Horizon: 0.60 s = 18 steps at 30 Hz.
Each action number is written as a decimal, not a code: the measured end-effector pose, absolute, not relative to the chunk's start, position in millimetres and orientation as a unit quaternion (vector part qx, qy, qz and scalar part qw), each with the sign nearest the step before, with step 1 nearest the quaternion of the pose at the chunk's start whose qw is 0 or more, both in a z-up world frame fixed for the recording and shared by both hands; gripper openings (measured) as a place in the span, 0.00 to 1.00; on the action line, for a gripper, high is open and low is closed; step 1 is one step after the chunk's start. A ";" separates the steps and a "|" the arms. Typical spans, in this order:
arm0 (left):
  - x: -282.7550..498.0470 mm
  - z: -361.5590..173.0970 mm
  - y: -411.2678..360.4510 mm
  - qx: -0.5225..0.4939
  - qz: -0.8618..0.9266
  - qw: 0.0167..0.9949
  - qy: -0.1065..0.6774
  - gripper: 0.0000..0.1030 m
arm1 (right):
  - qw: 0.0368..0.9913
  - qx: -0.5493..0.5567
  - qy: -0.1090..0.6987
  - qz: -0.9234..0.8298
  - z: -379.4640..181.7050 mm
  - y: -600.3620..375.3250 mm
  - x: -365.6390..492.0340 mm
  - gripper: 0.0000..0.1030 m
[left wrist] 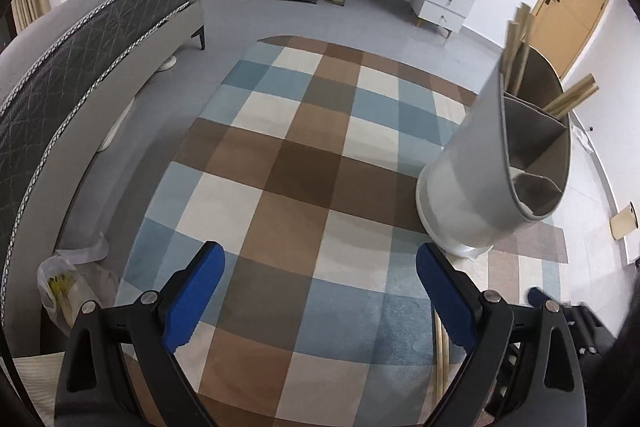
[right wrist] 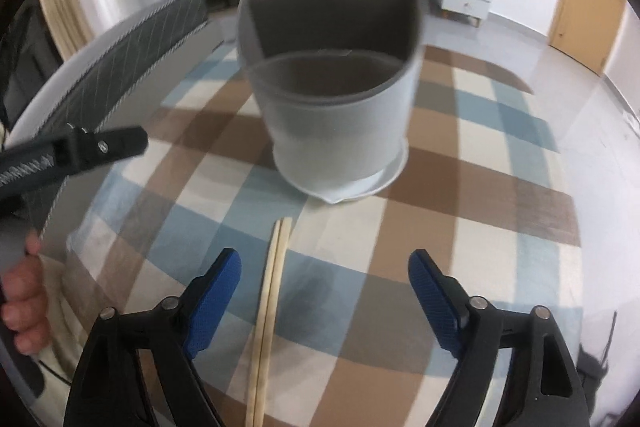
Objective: Organize utensils
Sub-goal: 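Lower the right gripper to the chopsticks on the cloth and close on one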
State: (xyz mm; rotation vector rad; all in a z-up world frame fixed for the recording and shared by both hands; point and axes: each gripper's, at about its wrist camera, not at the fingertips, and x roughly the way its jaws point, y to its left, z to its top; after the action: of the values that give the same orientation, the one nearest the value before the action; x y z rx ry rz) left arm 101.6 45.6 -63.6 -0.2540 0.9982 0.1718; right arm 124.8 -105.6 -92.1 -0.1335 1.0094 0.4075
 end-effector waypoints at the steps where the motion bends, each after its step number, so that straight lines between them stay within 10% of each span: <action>1: 102.3 -64.7 48.0 -0.125 0.083 0.865 0.480 0.91 | 0.848 -0.066 0.488 0.197 -97.7 -101.9 128.9 0.71; 11: 106.9 -73.9 85.3 -0.200 0.109 0.838 0.495 0.91 | 0.817 -0.064 0.539 0.195 -129.3 -87.3 153.4 0.41; 18: 108.9 -74.6 84.7 -0.205 0.101 0.836 0.498 0.91 | 0.815 -0.091 0.540 0.192 -129.9 -79.3 147.5 0.40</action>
State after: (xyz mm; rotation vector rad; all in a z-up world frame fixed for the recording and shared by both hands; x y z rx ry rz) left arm 108.9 84.7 -74.6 -0.4345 1.0548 0.2142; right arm 147.5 -79.3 -129.9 -0.1945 1.1513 0.4092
